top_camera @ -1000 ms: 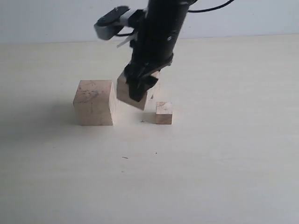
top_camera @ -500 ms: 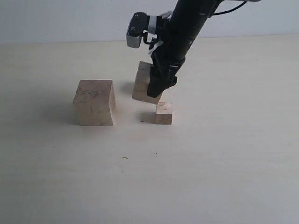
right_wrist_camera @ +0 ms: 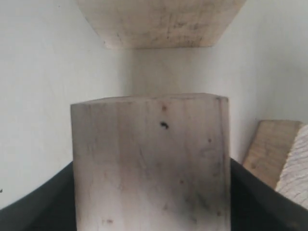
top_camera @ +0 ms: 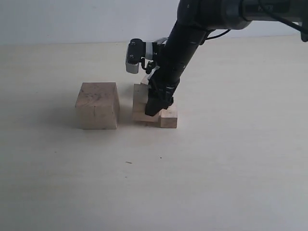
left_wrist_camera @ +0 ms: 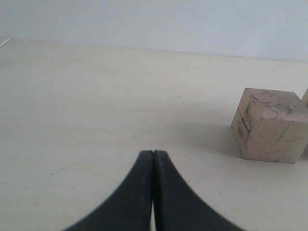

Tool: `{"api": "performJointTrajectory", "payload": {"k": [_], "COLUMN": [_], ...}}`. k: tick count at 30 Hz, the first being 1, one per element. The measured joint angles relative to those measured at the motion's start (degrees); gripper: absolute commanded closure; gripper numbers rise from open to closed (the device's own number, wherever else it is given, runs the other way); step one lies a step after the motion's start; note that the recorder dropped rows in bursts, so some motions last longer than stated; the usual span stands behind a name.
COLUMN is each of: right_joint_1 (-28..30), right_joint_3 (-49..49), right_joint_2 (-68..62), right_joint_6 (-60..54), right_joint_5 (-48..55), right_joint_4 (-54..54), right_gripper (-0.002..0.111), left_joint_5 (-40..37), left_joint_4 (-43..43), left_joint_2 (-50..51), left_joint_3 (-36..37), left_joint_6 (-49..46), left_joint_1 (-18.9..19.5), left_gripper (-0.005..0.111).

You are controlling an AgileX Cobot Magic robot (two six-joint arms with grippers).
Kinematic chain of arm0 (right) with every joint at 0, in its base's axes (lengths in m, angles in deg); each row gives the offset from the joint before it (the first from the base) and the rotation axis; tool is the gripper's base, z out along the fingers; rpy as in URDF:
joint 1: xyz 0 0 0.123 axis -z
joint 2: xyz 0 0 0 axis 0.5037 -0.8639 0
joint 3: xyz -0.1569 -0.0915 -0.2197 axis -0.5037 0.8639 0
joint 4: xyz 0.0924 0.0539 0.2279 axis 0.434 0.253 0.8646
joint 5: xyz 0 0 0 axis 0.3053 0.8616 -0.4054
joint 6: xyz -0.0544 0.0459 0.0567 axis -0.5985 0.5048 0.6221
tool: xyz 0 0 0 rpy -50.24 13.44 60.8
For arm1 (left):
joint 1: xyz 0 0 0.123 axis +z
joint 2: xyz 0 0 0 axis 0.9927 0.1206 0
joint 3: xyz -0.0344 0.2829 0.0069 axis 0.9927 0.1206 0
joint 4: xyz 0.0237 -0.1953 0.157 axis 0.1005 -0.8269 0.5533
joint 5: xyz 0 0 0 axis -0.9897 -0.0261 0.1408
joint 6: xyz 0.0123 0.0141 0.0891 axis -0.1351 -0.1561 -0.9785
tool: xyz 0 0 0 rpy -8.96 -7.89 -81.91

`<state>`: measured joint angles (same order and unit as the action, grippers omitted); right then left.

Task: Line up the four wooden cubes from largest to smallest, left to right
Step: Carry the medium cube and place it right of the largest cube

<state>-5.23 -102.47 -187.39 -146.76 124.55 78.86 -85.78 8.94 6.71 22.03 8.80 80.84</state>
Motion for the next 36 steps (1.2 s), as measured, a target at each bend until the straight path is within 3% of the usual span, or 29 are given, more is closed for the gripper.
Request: {"api": "performJointTrajectory", "payload": {"k": [12,33,36], "right_joint_1": [-4.8,-4.8,-4.8], "right_joint_3": [-0.1,-0.9,-0.9], "right_joint_2": [-2.5,-4.6,-4.6], "right_joint_6": [-0.7,-0.7,-0.7], "right_joint_5": [-8.8,-10.2,-10.2], "right_joint_4": [-2.8,1.4,1.4], "right_gripper": [0.108,0.108,0.103], "left_joint_5": [0.0,0.0,0.0], "left_joint_4": [0.0,0.0,0.0], "left_joint_2": [0.0,0.0,0.0], "left_joint_3": [0.0,0.0,0.0], "left_joint_6": [0.0,0.0,0.0], "left_joint_1": [0.0,0.0,0.0], "left_gripper": [0.107,0.107,0.107]}}
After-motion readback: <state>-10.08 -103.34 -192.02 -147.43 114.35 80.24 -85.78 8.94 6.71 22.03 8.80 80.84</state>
